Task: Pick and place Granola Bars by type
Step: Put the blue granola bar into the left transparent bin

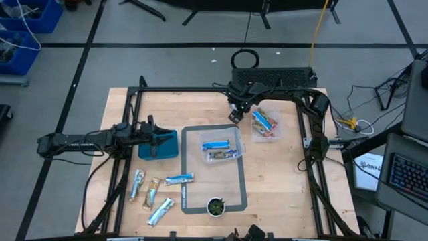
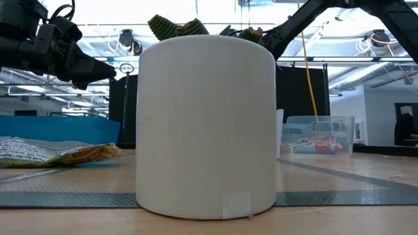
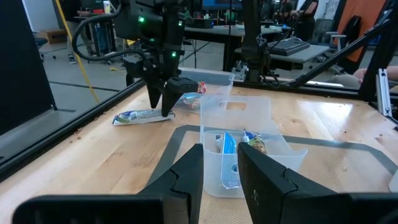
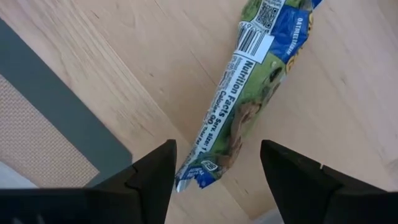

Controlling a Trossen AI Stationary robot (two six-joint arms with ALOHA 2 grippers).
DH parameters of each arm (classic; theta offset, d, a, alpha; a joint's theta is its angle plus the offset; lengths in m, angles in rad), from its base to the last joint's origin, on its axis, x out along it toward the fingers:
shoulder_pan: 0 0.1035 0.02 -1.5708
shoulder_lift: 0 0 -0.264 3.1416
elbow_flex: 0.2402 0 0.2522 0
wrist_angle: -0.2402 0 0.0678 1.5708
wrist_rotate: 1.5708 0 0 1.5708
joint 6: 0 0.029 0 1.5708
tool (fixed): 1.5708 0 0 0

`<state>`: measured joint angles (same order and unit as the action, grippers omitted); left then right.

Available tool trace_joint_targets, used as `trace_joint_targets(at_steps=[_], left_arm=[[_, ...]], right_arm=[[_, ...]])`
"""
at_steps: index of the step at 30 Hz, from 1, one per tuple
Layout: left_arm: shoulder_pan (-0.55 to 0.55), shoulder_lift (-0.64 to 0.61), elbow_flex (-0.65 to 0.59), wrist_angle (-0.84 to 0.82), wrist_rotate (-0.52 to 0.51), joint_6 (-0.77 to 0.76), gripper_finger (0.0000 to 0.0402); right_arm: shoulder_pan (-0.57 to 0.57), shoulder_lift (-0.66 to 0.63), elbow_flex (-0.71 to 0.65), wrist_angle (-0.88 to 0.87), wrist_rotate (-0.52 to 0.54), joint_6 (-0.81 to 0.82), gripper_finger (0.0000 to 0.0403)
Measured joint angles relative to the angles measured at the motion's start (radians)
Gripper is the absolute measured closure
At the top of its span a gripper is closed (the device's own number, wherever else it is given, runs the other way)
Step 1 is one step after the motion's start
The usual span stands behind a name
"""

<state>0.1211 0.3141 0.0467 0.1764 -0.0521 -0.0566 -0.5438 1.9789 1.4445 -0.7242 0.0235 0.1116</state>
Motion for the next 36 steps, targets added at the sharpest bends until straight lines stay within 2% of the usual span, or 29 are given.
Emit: trace_joint_targets(at_steps=[5, 9, 13, 19, 21, 28, 36], left_arm=[[0.000, 0.000, 0.000, 0.000, 0.000, 0.000, 0.0298], [0.000, 0.000, 0.000, 0.000, 0.000, 0.000, 0.0298], [0.000, 0.000, 0.000, 0.000, 0.000, 0.000, 0.0298], [0.000, 0.000, 0.000, 0.000, 0.000, 0.000, 0.0298], [0.000, 0.000, 0.000, 0.000, 0.000, 0.000, 0.0298], [0.000, 0.000, 0.000, 0.000, 0.000, 0.000, 0.0298], [0.000, 0.000, 0.000, 0.000, 0.000, 0.000, 0.0298]], right_arm=[[0.000, 0.000, 0.000, 0.005, -0.001, 0.000, 0.0180], [-0.001, 0.000, -0.001, 0.017, 0.000, 0.000, 0.0205], [-0.012, 0.000, -0.001, 0.042, -0.008, 0.011, 0.0259], [-0.038, 0.000, -0.002, 0.078, -0.081, 0.033, 0.0374], [-0.041, 0.000, -0.002, 0.079, -0.080, 0.030, 0.0394], [-0.043, -0.021, -0.002, 0.081, -0.082, -0.005, 0.0401], [0.007, -0.225, -0.003, 0.122, -0.080, -0.057, 0.0402]])
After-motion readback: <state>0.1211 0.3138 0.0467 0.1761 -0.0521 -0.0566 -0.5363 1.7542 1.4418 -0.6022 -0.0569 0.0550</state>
